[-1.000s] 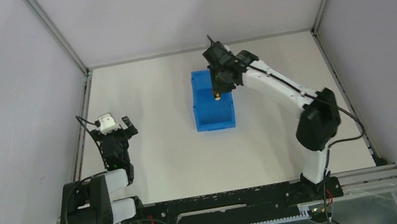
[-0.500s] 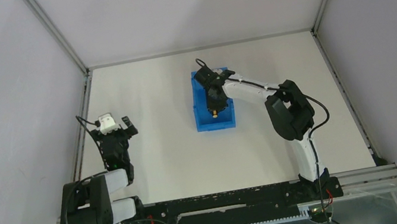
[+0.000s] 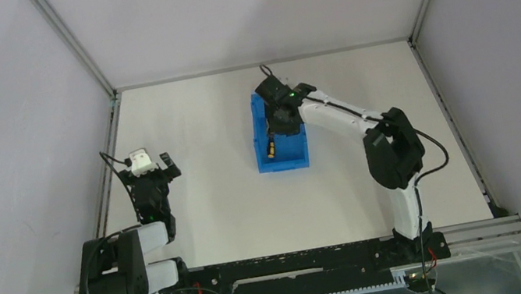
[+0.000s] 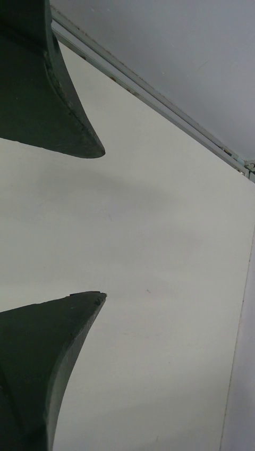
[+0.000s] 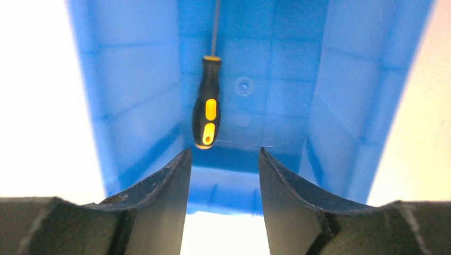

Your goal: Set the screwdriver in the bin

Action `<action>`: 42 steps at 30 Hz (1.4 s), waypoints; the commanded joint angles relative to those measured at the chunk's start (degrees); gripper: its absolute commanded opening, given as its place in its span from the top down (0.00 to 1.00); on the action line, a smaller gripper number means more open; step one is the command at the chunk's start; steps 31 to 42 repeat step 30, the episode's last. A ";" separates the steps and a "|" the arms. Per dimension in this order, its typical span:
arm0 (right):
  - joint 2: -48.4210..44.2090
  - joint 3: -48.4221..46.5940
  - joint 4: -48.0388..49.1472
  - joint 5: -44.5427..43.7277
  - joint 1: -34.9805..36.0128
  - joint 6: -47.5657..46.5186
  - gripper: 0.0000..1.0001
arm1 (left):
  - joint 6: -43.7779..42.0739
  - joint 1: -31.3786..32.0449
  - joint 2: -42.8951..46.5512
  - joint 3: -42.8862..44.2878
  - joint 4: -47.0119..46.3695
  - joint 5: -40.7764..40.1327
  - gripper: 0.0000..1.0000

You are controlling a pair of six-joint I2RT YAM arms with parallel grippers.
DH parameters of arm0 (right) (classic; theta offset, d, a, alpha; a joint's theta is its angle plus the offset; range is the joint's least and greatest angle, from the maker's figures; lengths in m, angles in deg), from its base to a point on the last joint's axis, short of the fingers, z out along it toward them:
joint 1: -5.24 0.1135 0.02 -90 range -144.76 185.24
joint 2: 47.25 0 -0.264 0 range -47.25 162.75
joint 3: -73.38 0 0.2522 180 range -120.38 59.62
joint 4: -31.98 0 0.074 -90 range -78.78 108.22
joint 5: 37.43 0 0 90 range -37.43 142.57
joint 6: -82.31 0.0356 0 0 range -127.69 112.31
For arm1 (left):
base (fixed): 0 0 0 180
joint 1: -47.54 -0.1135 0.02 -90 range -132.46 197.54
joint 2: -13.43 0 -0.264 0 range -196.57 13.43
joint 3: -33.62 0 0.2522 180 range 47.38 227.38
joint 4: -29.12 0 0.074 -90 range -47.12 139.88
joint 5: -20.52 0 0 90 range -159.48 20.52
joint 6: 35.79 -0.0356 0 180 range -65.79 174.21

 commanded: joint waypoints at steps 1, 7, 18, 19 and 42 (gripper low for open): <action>-10.08 -5.71 -0.68 -2.19 0.41 -3.31 0.43 | -1.18 0.29 0.46 1.48 -1.58 -0.63 0.00; -17.76 -5.97 -3.18 -8.20 -1.75 -7.54 0.34 | -1.18 0.23 0.47 1.52 -1.58 -0.59 0.00; -40.79 13.14 1.28 -5.01 -22.98 -16.47 0.00 | -1.18 0.28 0.46 1.51 -1.63 -0.56 0.00; -42.06 14.95 1.77 -6.71 -23.96 -17.33 0.00 | -1.18 0.21 0.46 1.51 -1.63 -0.60 0.00; -57.56 27.30 5.23 -10.20 -25.59 -18.63 0.00 | -1.23 0.28 0.46 1.51 -1.63 -0.58 0.00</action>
